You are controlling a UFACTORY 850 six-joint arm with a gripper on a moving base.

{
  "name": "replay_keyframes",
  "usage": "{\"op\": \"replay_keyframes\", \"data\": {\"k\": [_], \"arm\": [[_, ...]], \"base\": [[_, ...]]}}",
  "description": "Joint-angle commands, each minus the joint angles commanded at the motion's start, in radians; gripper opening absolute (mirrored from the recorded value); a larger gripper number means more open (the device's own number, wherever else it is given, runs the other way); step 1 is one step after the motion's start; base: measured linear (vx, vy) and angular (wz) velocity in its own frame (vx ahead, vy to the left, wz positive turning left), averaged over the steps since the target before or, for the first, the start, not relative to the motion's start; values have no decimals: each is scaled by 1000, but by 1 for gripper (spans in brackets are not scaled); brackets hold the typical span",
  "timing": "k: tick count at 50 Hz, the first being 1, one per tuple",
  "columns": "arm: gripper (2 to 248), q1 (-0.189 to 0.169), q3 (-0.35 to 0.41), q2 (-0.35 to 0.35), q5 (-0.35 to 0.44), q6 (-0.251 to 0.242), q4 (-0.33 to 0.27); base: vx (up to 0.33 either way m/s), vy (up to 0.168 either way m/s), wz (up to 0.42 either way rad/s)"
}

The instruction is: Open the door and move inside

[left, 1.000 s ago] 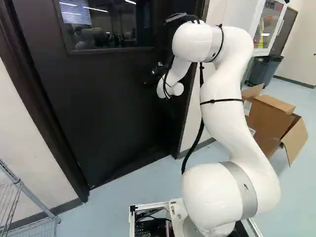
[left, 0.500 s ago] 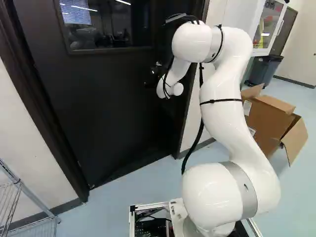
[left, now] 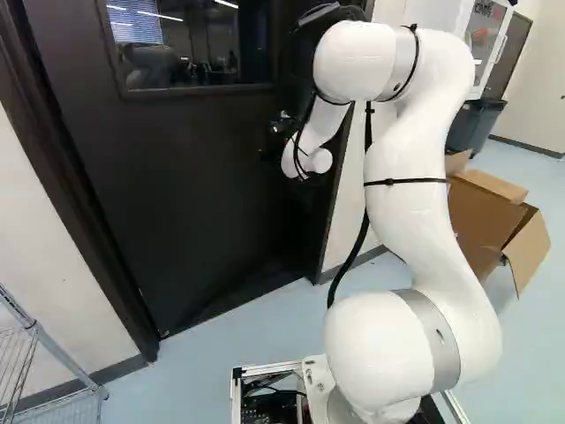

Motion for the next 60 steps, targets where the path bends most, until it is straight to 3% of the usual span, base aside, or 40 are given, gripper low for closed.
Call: {"op": "replay_keyframes", "data": {"k": [38,60], "arm": [[247,-1,226,176,-37,0,162],[247,-2,348,277,-40,0,217]], "base": [[0,0,0],[0,0,0]]}}
